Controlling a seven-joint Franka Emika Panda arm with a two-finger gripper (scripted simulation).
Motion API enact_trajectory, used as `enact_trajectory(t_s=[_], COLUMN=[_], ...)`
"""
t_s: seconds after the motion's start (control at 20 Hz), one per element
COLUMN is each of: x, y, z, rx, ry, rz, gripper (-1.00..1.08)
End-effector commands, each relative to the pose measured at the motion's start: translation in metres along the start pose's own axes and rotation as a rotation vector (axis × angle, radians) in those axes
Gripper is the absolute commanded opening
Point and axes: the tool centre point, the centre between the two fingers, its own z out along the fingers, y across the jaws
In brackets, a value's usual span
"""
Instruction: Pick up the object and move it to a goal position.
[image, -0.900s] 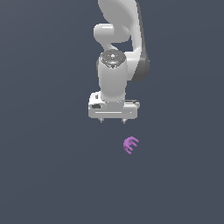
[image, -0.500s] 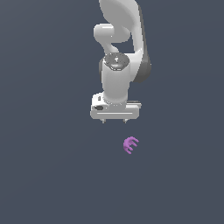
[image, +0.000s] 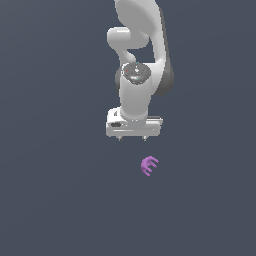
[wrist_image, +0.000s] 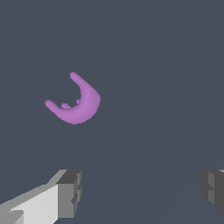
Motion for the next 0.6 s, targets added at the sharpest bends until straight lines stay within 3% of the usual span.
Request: enact_trajectory(t_s=[0.0,0.55], x=[0.001,0.015], y=[-0.001,-0.014], z=[0.001,0.013], rx=[0.000,0.005], ry=[0.000,0.000], rz=[0.010,0.151], gripper=[1.00,1.00])
